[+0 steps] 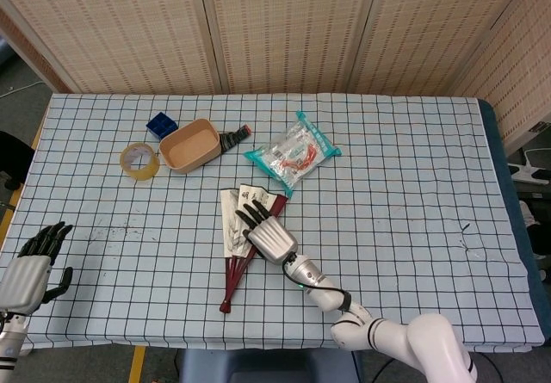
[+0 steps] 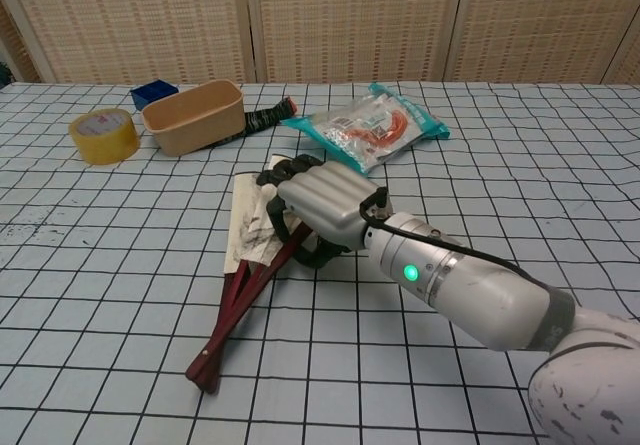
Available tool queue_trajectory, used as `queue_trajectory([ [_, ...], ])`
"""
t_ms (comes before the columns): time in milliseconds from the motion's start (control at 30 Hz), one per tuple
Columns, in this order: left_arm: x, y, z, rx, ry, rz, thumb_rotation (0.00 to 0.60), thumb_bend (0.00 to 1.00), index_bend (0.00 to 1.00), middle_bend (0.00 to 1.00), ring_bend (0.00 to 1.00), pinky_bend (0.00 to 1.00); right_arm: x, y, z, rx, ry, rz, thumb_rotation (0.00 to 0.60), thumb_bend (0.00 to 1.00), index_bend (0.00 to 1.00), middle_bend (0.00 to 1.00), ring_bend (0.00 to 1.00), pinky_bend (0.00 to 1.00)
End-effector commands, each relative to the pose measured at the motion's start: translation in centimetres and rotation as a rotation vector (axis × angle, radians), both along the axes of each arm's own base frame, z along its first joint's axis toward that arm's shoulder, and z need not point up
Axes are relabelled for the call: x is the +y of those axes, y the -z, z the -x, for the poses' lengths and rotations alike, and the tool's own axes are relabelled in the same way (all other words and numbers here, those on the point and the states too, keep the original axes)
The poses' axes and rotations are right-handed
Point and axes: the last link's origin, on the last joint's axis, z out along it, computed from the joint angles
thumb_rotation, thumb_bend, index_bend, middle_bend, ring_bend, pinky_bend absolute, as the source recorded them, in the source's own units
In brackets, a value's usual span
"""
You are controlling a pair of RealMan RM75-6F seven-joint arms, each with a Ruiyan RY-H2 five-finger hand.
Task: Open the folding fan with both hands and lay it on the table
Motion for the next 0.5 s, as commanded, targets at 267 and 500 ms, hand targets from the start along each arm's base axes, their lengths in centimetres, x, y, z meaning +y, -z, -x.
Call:
queue_trajectory([
  [267,0.7,0.8,-0.5,-0.121,0.085,0.037,0.6,0.51,0.12,0.0,0.01,0.17,0.5,-3.9,-1.4,-0.21,0.083,-0.048,0.6,0.52,0.84,0.18,0.0,0.0],
  [500,2.2,3.0,0.6,-0.339,0.079,0.133,0.6,0.52,0.47,0.06,0.01,0.16,0.1,-7.2,-3.0,-0.378,0.214,-0.125,0.6,0.52,0.88,0.21,0.0,0.0],
])
